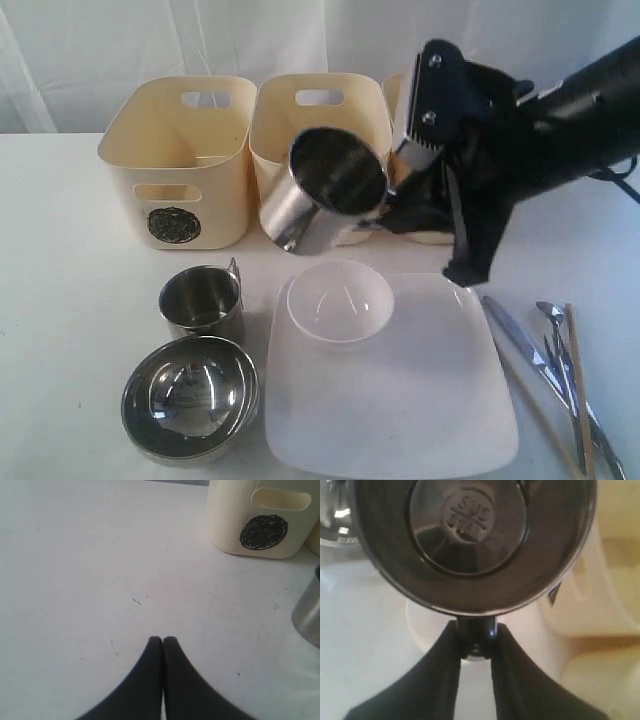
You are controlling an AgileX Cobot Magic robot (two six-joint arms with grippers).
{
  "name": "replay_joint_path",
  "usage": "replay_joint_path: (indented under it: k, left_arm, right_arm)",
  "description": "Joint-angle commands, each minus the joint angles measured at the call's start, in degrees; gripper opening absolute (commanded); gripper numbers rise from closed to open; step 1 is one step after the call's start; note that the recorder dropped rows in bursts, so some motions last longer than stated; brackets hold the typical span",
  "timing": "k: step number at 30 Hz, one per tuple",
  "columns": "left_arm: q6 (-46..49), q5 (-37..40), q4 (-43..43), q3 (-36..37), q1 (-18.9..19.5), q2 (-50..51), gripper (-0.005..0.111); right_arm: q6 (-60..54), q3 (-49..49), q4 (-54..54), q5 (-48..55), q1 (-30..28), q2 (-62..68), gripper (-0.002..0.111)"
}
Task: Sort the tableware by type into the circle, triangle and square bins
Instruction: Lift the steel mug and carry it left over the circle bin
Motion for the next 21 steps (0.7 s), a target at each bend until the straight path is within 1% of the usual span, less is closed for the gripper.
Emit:
replay_joint_path:
  k: [1, 4, 10, 16, 21]
  left_arm:
    - [0.0, -0.2, -0.2, 0.2, -0.1, -0.3, 0.000]
    - [0.0, -0.2, -0.2, 0.2, -0.1, -0.3, 0.000]
    - [0.0, -0.2, -0.2, 0.2, -0.1, -0.3, 0.000]
    - [0.0, -0.2, -0.2, 0.2, -0.1, -0.3, 0.000]
    - [0.0, -0.2, -0.2, 0.2, -0.1, -0.3, 0.000]
  right_arm:
    - [-11.4, -1.5, 16.7, -7.7, 0.0, 1.3, 0.000]
    - [-15.6, -3.4, 24.1, -12.5, 0.0, 4.2, 0.000]
    - [-21.0, -11.4, 32.1, -9.8, 0.0, 15.4, 0.000]
    - [-21.8, -21.2, 36.5, -7.3, 0.0, 26.7, 0.000]
    - [-21.8, -28.0, 38.2, -6.5, 0.0, 32.4, 0.000]
